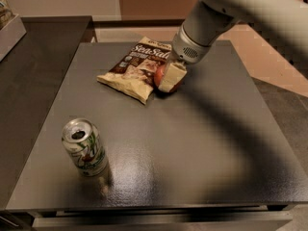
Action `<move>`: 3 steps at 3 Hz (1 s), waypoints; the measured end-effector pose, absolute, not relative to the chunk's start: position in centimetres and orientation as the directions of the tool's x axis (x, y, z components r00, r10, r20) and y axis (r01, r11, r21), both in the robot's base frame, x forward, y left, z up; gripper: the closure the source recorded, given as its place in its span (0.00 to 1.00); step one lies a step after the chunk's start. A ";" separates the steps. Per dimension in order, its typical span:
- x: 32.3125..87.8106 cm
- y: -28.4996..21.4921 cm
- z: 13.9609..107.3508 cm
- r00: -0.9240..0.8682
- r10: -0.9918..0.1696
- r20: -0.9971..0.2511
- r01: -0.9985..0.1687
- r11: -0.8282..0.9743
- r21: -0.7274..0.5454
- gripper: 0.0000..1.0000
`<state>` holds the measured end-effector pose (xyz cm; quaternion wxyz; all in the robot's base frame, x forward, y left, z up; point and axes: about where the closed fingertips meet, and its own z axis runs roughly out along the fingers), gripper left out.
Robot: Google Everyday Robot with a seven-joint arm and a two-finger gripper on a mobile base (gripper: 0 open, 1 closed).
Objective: Move apple near brown chip bag
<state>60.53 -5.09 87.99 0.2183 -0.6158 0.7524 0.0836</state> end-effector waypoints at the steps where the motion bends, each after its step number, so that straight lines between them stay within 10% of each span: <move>1: 60.9 -4.6 86.9 -0.150 -0.895 -0.421 -0.966 0.224 -0.131 0.36; 3: 60.9 -4.4 86.7 -0.148 -0.896 -0.420 -0.967 0.219 -0.128 0.00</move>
Offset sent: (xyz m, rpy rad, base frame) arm 0.0035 0.0040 -0.0095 -0.0083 0.0127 0.0022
